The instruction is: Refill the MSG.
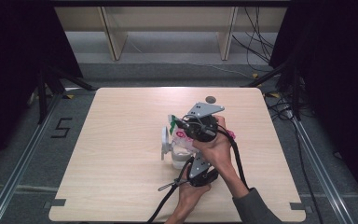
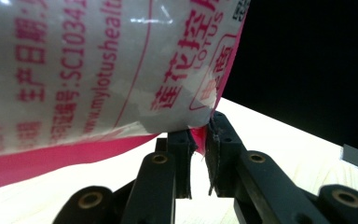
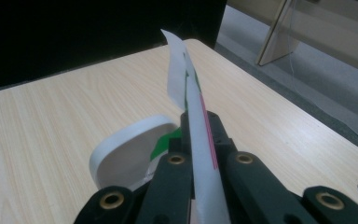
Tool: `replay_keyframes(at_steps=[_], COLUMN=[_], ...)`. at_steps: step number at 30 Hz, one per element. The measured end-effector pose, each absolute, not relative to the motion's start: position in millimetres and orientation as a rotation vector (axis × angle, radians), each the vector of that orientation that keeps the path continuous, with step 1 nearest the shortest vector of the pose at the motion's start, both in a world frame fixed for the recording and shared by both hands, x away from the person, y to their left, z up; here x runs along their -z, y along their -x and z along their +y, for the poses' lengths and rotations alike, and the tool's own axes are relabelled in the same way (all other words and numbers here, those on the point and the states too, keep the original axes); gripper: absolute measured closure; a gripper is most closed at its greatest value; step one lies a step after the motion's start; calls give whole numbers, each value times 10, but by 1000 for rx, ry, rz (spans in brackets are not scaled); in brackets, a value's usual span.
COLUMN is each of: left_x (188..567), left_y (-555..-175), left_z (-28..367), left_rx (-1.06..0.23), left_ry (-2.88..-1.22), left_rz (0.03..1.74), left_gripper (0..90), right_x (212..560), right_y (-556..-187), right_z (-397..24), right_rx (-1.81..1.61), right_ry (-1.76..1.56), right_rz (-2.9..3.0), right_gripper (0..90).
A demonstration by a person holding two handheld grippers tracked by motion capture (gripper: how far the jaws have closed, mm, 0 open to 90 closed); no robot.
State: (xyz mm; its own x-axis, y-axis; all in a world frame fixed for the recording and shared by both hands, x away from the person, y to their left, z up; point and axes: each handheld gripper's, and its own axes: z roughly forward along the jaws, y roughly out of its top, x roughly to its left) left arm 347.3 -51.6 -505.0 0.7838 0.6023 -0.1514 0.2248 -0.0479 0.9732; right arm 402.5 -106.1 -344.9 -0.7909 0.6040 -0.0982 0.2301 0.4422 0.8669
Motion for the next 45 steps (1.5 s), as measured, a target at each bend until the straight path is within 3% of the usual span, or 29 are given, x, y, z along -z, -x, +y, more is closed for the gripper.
replay_keyframes(at_steps=[45], left_x=[5026], left_y=[-3475], left_z=[-517], left_rx=[-364], left_ry=[-1618], left_rz=[665], left_gripper=[803], right_x=[3442], right_y=[-4039], right_z=[-987], right_rx=[-1255], right_ry=[-717], right_rz=[2314], right_gripper=[900])
